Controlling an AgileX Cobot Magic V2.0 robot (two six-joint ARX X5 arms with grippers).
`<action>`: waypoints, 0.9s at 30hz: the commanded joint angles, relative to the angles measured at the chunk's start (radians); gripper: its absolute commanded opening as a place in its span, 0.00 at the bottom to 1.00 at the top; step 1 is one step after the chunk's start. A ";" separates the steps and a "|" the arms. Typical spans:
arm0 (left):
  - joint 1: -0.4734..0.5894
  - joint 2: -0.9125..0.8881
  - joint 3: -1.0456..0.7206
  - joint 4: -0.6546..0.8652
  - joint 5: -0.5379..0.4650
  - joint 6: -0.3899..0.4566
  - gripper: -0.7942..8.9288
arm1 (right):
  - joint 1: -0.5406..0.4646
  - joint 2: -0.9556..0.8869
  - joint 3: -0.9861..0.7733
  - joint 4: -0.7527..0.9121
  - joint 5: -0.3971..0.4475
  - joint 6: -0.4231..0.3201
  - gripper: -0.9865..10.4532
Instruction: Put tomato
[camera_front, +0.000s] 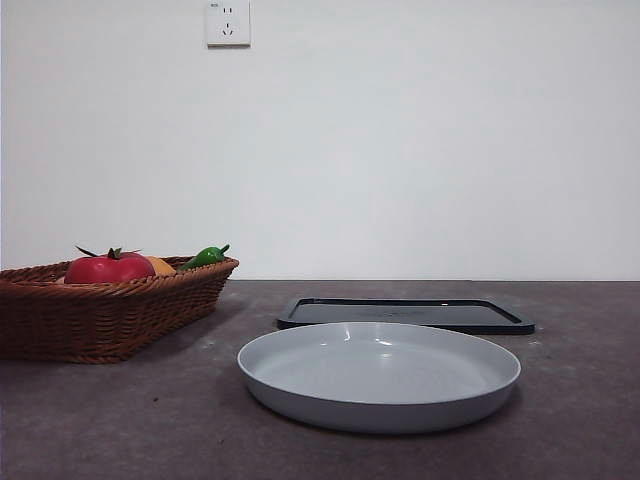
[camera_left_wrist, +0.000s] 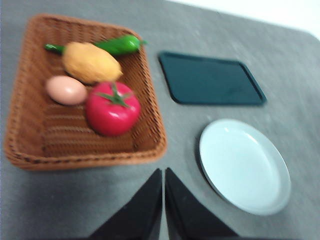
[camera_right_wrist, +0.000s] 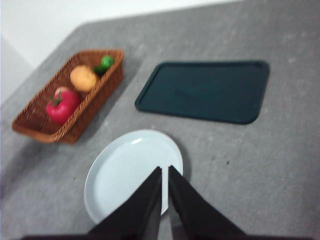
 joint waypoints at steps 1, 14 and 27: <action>-0.031 0.030 0.041 -0.025 0.013 0.046 0.09 | 0.027 0.061 0.072 -0.048 -0.006 -0.061 0.10; -0.122 0.124 0.183 -0.194 0.019 0.077 0.09 | 0.237 0.157 0.179 -0.224 -0.005 -0.123 0.10; -0.122 0.124 0.183 -0.197 0.019 0.076 0.36 | 0.253 0.158 0.179 -0.229 -0.005 -0.127 0.20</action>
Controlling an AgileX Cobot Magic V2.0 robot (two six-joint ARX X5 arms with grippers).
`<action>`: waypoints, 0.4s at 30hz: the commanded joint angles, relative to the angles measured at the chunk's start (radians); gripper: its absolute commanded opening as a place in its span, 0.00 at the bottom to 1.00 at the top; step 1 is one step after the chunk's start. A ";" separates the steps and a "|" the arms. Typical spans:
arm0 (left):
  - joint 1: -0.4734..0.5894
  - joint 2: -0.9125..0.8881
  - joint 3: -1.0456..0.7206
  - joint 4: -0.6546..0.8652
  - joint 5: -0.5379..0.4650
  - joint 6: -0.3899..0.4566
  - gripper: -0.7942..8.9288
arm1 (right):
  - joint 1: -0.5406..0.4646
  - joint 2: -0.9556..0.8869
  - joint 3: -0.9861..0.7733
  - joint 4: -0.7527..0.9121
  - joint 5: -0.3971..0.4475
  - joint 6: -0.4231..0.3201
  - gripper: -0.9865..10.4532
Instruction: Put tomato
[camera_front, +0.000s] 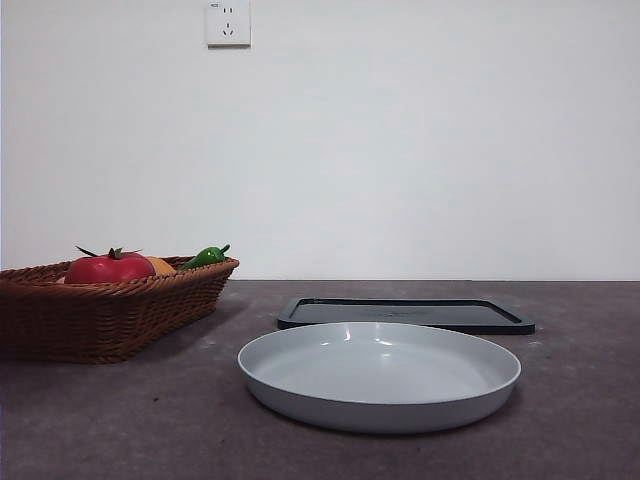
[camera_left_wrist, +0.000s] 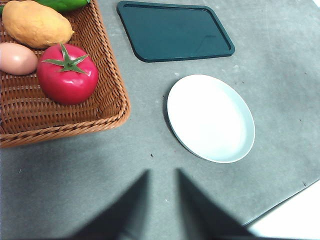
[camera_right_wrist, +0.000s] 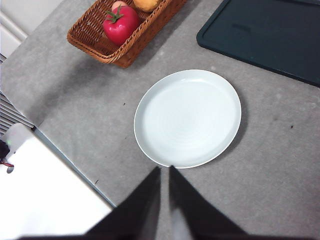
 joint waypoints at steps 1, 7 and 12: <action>-0.003 0.006 0.021 0.005 0.002 0.018 0.41 | 0.005 0.006 0.019 0.005 -0.003 -0.003 0.25; -0.003 0.006 0.021 0.013 0.002 0.016 0.54 | 0.005 0.006 0.019 0.006 -0.003 -0.003 0.42; -0.003 0.016 0.021 0.042 -0.027 0.016 0.63 | 0.005 0.006 0.019 0.012 -0.003 0.003 0.44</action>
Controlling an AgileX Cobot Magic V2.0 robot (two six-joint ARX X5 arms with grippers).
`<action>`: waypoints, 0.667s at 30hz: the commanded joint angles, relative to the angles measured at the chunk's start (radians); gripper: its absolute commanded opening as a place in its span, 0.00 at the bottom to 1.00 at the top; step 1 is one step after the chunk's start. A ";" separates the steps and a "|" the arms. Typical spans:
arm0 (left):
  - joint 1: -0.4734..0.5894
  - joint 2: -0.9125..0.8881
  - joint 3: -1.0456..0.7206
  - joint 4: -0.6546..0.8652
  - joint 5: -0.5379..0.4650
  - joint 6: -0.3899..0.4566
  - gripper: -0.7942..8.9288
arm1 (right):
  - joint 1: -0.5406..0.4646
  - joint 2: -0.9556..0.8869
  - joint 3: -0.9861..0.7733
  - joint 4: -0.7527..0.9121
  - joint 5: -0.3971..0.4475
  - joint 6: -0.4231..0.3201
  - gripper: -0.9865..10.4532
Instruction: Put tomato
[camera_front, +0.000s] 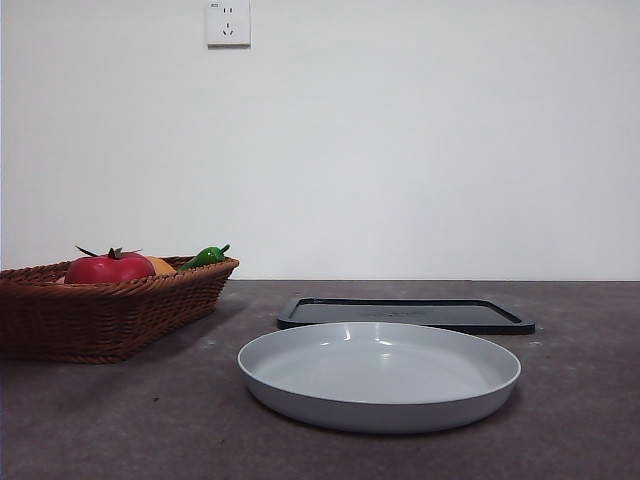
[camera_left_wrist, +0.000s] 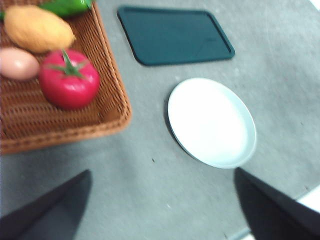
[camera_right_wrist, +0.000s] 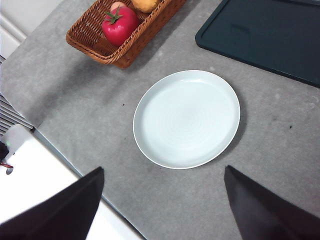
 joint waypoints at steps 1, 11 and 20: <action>-0.002 0.021 0.021 0.018 -0.013 0.016 0.63 | 0.005 0.006 0.019 0.011 -0.003 0.011 0.45; -0.002 0.163 0.021 0.189 -0.056 0.025 0.63 | 0.005 0.006 0.019 0.018 -0.003 0.012 0.48; -0.011 0.410 0.021 0.454 -0.148 0.103 0.63 | 0.005 0.006 0.019 0.018 -0.003 0.014 0.48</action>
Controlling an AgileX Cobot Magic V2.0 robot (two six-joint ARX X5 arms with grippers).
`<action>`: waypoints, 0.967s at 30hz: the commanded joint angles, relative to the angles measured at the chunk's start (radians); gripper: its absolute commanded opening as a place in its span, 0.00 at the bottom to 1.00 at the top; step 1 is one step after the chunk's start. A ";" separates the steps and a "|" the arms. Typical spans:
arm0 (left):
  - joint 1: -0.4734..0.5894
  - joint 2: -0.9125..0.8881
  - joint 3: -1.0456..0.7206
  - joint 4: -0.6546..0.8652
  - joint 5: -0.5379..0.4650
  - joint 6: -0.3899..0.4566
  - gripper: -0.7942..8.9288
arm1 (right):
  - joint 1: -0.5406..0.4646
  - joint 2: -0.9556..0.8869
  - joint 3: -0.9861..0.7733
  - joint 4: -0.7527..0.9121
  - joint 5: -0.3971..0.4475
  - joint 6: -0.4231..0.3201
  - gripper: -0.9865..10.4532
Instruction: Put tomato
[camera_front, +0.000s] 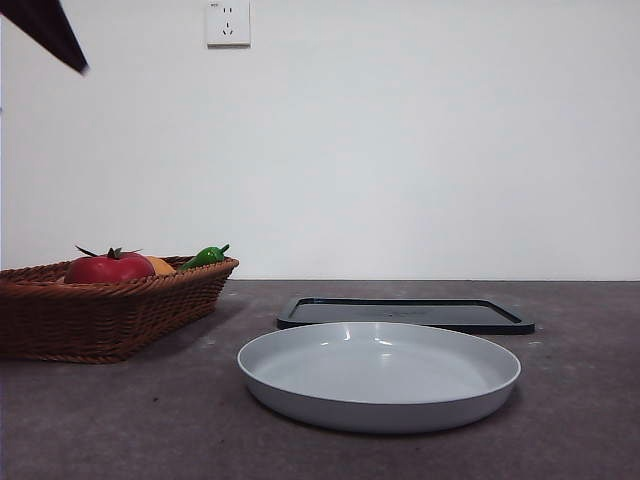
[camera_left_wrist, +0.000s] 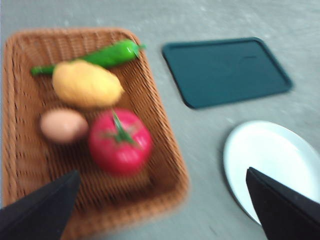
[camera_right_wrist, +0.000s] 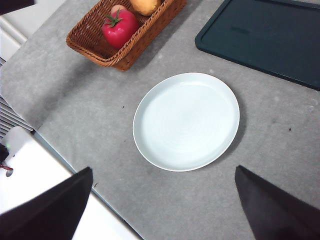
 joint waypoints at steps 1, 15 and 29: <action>-0.010 0.081 0.021 0.073 -0.017 0.050 0.63 | 0.005 0.006 0.019 0.010 -0.003 0.011 0.48; -0.043 0.397 0.021 0.286 -0.114 0.127 0.63 | 0.005 0.006 0.019 0.008 -0.004 0.011 0.48; -0.044 0.546 0.021 0.363 -0.114 0.151 0.63 | 0.005 0.006 0.019 -0.003 -0.003 0.011 0.48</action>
